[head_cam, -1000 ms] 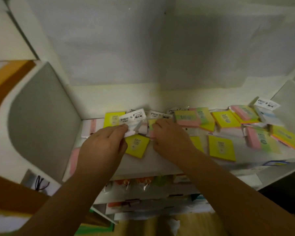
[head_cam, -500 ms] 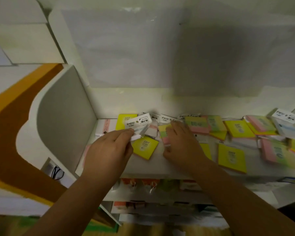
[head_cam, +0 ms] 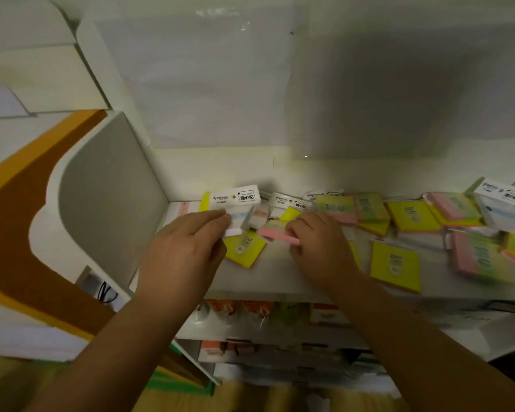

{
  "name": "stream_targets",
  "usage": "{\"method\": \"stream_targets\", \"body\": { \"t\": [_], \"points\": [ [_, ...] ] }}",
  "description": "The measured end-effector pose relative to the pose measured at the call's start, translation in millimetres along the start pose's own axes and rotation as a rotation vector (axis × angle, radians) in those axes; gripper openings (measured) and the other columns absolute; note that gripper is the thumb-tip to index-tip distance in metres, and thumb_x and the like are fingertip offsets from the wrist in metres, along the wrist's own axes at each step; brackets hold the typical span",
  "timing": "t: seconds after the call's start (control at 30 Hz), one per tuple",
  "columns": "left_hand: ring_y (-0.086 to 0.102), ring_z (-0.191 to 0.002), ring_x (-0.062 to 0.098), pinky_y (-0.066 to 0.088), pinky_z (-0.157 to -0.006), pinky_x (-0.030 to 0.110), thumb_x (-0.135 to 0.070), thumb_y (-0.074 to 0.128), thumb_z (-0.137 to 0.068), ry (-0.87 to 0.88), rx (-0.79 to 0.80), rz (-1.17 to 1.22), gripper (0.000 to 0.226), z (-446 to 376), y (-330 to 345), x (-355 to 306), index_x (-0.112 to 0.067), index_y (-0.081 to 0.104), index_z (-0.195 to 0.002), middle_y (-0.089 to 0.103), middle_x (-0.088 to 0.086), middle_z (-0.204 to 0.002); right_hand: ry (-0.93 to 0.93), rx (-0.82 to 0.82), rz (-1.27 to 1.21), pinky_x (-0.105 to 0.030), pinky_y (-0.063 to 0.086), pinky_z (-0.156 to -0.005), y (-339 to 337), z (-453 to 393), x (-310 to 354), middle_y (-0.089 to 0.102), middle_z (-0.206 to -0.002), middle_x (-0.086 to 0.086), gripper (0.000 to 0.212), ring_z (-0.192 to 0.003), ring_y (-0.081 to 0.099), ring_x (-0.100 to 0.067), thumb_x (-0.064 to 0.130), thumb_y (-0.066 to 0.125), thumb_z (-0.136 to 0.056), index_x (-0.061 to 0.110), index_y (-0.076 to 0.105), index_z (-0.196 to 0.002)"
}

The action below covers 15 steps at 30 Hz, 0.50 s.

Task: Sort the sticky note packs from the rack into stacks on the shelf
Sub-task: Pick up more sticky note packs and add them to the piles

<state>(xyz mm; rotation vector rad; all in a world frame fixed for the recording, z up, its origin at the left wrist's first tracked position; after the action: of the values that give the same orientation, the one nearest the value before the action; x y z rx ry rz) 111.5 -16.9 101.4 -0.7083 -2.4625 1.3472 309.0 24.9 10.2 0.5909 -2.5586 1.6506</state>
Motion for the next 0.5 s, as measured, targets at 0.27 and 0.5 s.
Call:
{"method": "stream_targets", "body": {
  "t": [0.27,0.5],
  "points": [
    [0.062,-0.094,0.026,0.051,-0.073,0.034,-0.009,0.068,-0.087,-0.024,-0.034,-0.072,0.029,28,-34,10,-0.012,0.07,-0.116,0.067,0.008,-0.107,-0.073,-0.44,-0.151,-0.033,0.044,-0.077,-69,9,25,0.066,-0.091,-0.01,0.015,-0.084,0.059,-0.029,0.007,0.067,-0.08,0.005,0.072,-0.095],
    [0.063,-0.104,0.026,0.049,-0.089,0.034,-0.021,0.056,-0.099,-0.028,-0.165,-0.058,0.025,61,-91,23,-0.005,0.069,-0.113,0.069,0.013,-0.112,-0.18,-0.524,-0.227,-0.037,0.049,-0.08,-100,9,91,0.068,-0.093,-0.014,0.011,-0.084,0.062,-0.033,0.008,0.066,-0.088,0.003,0.073,-0.095]
  ]
}}
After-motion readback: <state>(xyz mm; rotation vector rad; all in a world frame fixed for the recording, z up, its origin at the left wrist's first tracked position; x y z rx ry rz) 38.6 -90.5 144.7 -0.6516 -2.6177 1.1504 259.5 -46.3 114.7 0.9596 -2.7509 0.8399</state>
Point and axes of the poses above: each hand's wrist, its own z-axis away from the middle knuckle, its own y-axis out of the palm, x = y × z, the point moved 8 cm from there along -z, towards the middle knuckle
